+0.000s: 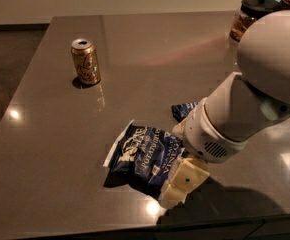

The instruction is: Pick blue chip bag

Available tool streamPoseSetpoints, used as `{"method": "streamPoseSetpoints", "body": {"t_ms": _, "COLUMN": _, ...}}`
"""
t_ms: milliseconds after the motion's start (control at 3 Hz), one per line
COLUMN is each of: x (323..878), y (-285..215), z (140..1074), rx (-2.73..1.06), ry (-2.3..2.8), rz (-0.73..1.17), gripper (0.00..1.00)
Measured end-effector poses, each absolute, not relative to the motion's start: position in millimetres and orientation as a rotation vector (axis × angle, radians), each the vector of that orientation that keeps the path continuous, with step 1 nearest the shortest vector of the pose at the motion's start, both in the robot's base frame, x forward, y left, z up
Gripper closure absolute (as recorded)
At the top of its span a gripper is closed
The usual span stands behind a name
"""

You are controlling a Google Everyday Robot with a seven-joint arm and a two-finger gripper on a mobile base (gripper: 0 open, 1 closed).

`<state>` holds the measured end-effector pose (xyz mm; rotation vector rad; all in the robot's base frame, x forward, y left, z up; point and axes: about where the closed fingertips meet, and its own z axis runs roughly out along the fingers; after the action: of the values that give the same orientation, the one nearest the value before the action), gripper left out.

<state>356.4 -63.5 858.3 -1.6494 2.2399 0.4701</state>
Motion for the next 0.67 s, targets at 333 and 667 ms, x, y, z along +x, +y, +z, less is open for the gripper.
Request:
{"method": "streamPoseSetpoints", "body": {"t_ms": 333, "x": 355.6, "y": -63.1, "z": 859.7, "rx": -1.635, "ry": 2.237, "rz": 0.466, "gripper": 0.36}}
{"method": "streamPoseSetpoints", "body": {"t_ms": 667, "x": 359.3, "y": -65.1, "z": 869.3, "rx": -1.620, "ry": 2.220, "rz": 0.448, "gripper": 0.59}}
